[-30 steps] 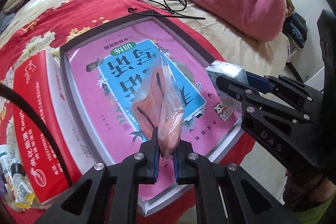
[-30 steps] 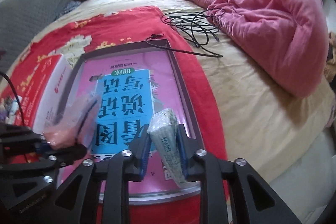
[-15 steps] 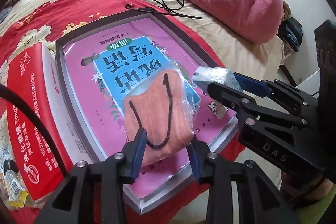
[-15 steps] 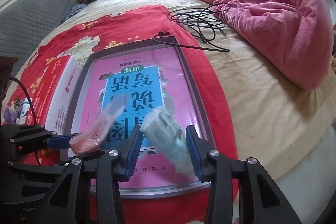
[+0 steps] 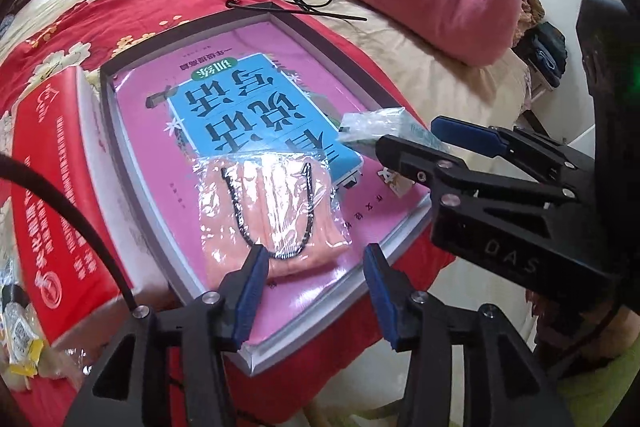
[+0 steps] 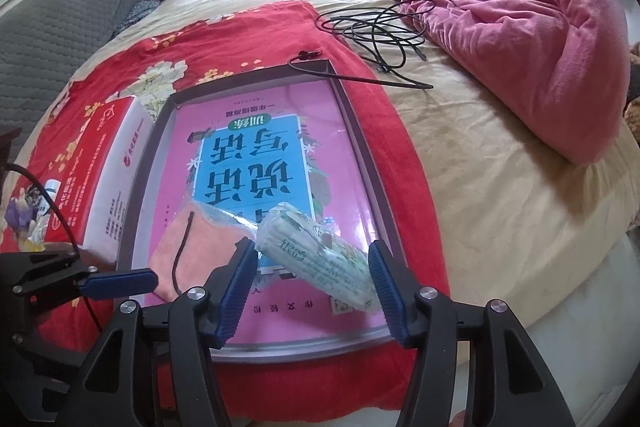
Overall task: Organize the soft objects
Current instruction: 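Lower and release the mask bag with the left tool while the right tool releases the wipes pack, then move both open tools back toward the pile of items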
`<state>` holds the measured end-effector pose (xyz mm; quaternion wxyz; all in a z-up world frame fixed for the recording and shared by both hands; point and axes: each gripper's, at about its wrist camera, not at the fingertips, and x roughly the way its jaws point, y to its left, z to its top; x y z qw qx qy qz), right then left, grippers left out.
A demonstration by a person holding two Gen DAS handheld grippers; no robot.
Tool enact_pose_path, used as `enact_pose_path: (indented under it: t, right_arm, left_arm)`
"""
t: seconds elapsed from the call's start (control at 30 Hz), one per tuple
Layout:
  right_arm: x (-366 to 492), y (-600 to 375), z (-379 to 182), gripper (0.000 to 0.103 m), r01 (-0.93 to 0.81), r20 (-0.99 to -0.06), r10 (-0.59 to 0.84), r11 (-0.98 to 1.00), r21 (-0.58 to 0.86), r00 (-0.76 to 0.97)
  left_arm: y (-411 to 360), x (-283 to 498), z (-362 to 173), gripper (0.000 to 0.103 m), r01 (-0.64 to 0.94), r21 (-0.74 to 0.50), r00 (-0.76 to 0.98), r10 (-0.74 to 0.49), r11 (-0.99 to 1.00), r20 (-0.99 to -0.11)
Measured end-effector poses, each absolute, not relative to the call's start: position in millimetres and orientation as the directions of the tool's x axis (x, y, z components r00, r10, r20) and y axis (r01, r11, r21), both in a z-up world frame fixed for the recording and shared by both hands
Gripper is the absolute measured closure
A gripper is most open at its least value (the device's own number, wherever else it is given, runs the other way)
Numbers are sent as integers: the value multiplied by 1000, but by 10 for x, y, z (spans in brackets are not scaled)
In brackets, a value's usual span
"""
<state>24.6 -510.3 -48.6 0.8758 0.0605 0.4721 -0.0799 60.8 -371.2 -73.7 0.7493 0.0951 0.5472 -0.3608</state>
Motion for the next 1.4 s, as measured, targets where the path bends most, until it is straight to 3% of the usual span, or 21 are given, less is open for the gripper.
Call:
enact_pose_path:
  t: [0.2, 0.6, 0.73, 1.4]
  right_arm:
    - [191, -5024, -449, 44, 193, -839, -87, 981, 22, 537]
    - [71, -4857, -427, 44, 214, -847, -128, 977, -17, 517]
    - [30, -4775, -315, 30, 219, -832, -148, 975, -32, 535]
    - [59, -4120, 237, 29, 188, -764, -195, 977, -98, 615]
  left_arm:
    - [-3549, 514, -560, 46, 639, -272, 154, -466, 720, -871]
    - [-3224, 453, -299, 41, 620, -249, 220, -469, 744, -855]
    - [-3083, 434, -231, 39, 604, -246, 242, -469, 758, -849]
    - [-2233, 437, 183, 32, 524, -179, 401, -426, 833, -811]
